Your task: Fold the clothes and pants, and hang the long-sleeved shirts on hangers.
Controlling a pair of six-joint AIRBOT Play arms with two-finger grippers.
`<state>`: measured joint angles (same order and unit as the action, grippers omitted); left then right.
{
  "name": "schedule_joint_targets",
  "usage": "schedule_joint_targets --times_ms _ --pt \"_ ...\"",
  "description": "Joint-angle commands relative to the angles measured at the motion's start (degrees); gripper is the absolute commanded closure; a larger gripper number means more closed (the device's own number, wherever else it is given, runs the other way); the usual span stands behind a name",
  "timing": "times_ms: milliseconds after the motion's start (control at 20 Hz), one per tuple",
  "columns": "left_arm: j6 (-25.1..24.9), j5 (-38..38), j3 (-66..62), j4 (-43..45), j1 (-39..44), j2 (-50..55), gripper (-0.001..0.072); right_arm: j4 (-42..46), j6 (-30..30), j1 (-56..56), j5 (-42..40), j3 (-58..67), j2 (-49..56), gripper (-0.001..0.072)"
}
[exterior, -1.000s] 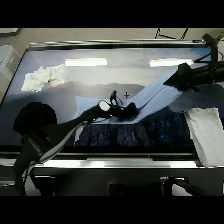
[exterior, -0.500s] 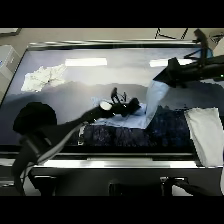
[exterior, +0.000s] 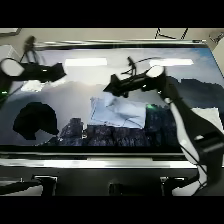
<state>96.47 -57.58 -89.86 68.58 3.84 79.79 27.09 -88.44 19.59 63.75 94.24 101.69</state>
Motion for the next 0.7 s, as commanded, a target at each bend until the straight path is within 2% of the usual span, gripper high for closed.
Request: schedule_joint_targets --times_ms 0,50,200,300,500,550,650 --pt "-0.46 -6.19 0.09 6.49 -4.70 -9.29 0.0690 -8.63 -0.24 7.52 -9.99 0.04 9.92 0.0084" --pt "-0.48 -6.16 0.09 6.51 -4.28 -10.43 0.0690 -10.69 -0.26 7.98 -10.56 0.04 11.37 0.0045" --pt "-2.64 -7.50 0.09 6.51 -3.82 -11.72 0.0690 -9.25 1.99 2.89 -5.03 0.22 10.56 0.0046" --pt "-4.94 -9.07 0.09 6.75 -3.91 -11.78 0.0689 0.09 1.31 -5.31 2.32 0.22 7.23 0.0046" --pt "-5.22 -9.55 0.09 7.13 -3.89 -11.78 0.0689 36.33 -7.67 -22.67 21.46 -0.35 0.66 0.0045" --pt "-5.20 -9.55 0.09 7.10 -3.87 -11.78 0.0689 41.31 -9.03 -25.75 24.52 -1.81 0.02 0.0046" --pt "-5.18 -9.55 0.11 7.08 -3.74 -11.78 0.0689 37.66 -8.09 -28.96 24.48 -7.82 -0.24 0.0047"
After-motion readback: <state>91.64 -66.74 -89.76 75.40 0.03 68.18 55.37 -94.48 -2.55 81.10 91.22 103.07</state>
